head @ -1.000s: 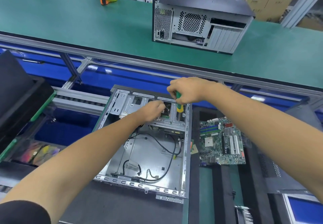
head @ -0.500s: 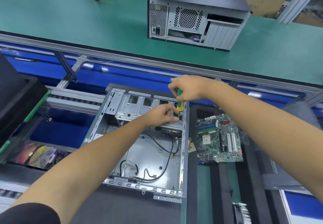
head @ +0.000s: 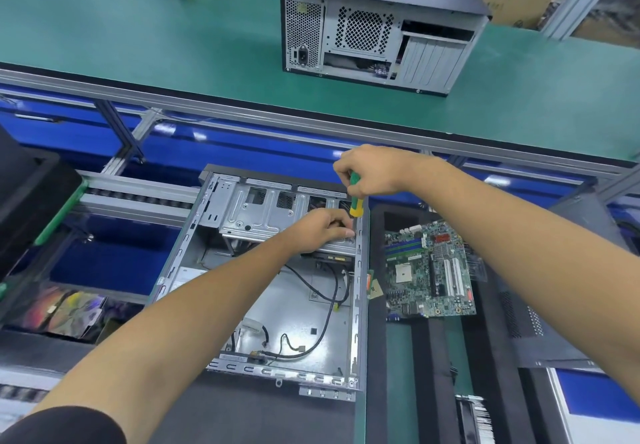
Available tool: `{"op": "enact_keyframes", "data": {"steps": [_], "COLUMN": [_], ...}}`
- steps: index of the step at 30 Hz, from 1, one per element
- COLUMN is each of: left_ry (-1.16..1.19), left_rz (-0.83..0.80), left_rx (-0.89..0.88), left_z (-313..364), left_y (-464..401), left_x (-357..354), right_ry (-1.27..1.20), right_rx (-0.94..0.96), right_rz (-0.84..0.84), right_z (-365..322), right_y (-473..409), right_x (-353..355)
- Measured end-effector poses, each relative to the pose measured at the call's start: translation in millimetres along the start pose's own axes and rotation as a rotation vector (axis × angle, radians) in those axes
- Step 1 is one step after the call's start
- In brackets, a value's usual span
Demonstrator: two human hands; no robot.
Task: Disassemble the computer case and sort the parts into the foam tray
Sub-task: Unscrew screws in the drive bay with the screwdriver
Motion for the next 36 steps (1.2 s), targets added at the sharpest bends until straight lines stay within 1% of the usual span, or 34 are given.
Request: {"op": "enact_keyframes", "data": {"steps": [8,10,13,15,17,19,21,24,27,30,34,36], "left_ry": [-0.064,-0.065,-0.075,-0.087,-0.09,-0.11,-0.137,-0.15,-0.158,-0.225,-0.328,-0.349], "left_rz": [0.001,0.02,0.045,0.049,0.059,0.065,0.07,0.064,0.052,0.058,0.058,0.047], "left_rx": [-0.025,-0.041,-0.075,-0.081,-0.072,-0.06,-0.054,-0.085,-0.084,-0.059,-0.05,-0.067], "left_z": [3,2,2,1,-1,-3,-5,-5,-5,-4,-5,-6], "left_y": [2,4,7,8,7,8,7,7,8,7,4,4], "left_x": [0,-2,-5,-6,-7,-8,-10,-13,-14,-14,-14,-14], "right_ry": [-0.01,0.039,0.181,0.22,0.253,0.284,0.257,0.177,0.16,0.184,0.321,0.252], "right_rx": [-0.024,-0.06,-0.155,-0.163,-0.135,-0.056,0.021,0.028,0.037,0.136,0.25,0.196], "right_rz": [-0.014,-0.041,-0.083,-0.11,-0.135,-0.163,-0.197,-0.249,-0.217,-0.182,-0.155,-0.137], "right_z": [1,0,-5,-9,-15,-20,-22,-13,-2,-5,-10,-8], "right_y": [2,3,5,3,1,-2,-1,6,13,14,14,15], "right_x": [0,2,8,9,7,4,3,8,8,1,-3,-5]}}
Point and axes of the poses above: each hand's wrist, its own y-axis away from the middle knuckle, its own x-axis out of the back of the hand, z = x × y, the point moved 1 cm from there along -y, towards the middle knuckle, and after that the axes turned 6 degrees about -z, right-handed, at the moved point
